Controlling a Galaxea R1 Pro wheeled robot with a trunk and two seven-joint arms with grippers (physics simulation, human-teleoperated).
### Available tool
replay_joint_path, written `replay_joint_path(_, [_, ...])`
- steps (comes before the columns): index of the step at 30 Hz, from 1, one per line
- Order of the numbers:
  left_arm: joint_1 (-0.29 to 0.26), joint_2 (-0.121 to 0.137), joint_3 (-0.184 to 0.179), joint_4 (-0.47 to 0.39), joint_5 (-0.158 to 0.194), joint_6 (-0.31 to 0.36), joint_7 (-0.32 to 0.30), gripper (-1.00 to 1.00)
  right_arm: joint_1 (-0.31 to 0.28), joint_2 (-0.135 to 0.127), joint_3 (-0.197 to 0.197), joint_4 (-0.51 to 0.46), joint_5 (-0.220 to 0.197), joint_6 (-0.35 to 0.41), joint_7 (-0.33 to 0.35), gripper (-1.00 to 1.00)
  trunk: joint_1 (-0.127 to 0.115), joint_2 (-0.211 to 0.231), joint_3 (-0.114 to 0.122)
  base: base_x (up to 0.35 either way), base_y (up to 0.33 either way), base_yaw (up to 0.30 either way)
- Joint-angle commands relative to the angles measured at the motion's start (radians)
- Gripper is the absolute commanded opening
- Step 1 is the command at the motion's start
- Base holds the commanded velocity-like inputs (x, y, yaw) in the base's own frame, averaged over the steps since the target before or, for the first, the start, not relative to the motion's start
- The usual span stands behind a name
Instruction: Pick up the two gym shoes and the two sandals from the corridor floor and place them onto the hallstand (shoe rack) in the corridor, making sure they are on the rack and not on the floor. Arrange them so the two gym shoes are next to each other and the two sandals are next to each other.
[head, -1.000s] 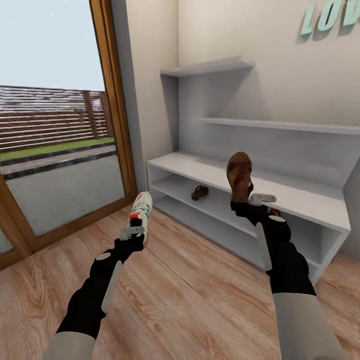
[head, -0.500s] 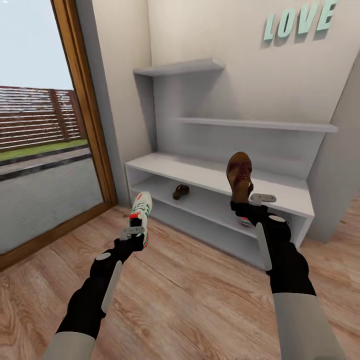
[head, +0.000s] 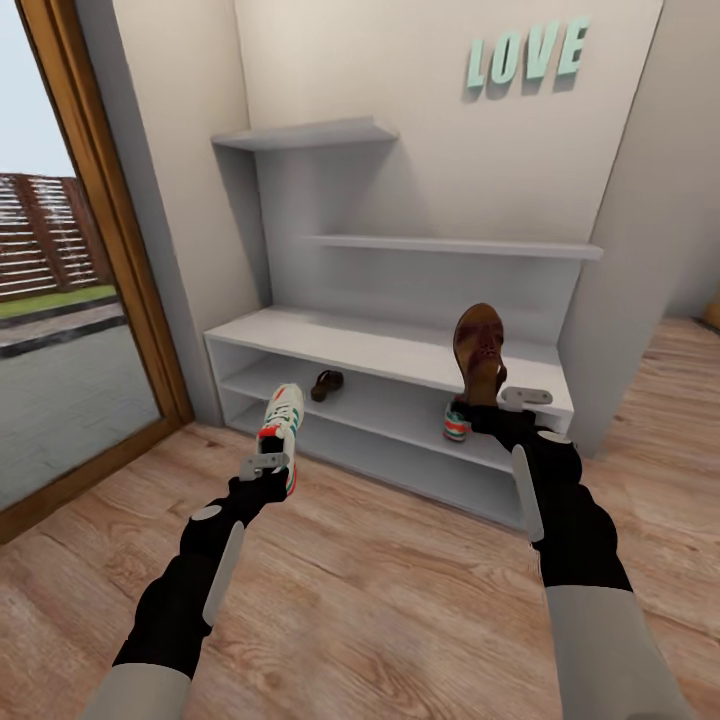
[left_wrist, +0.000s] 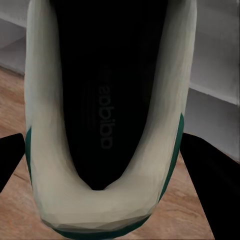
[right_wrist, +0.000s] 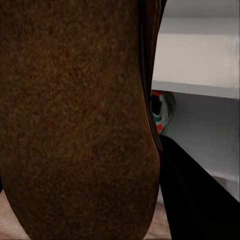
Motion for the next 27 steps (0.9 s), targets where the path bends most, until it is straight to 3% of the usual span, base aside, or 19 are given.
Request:
replay_joint_path(1, [0.0, -0.001, 0.003, -0.002, 0.004, 0.006, -0.004, -1.0, -0.001, 0.001, -0.001, -0.001, 0.0, 0.005, -0.002, -1.0, 0.0, 0.0, -0.001, 0.0, 0.013, -0.292])
replay_joint_path(10, [0.0, -0.001, 0.003, -0.001, 0.004, 0.006, -0.005, -1.0, -0.001, 0.001, -0.001, -0.001, 0.001, 0.006, -0.002, -1.0, 0.0, 0.0, -0.001, 0.023, 0.021, -0.292])
replay_joint_path(18, [0.0, -0.001, 0.003, -0.001, 0.005, 0.006, -0.005, -1.0, -0.001, 0.001, 0.0, -0.001, 0.001, 0.005, -0.002, -1.0, 0.0, 0.0, -0.001, 0.142, 0.221, -0.293])
replay_joint_path(27, [0.0, -0.001, 0.003, -0.002, 0.004, 0.006, -0.005, -1.0, -0.001, 0.001, 0.001, -0.001, 0.001, 0.005, -0.002, -1.0, 0.0, 0.0, -0.001, 0.019, 0.051, -0.292])
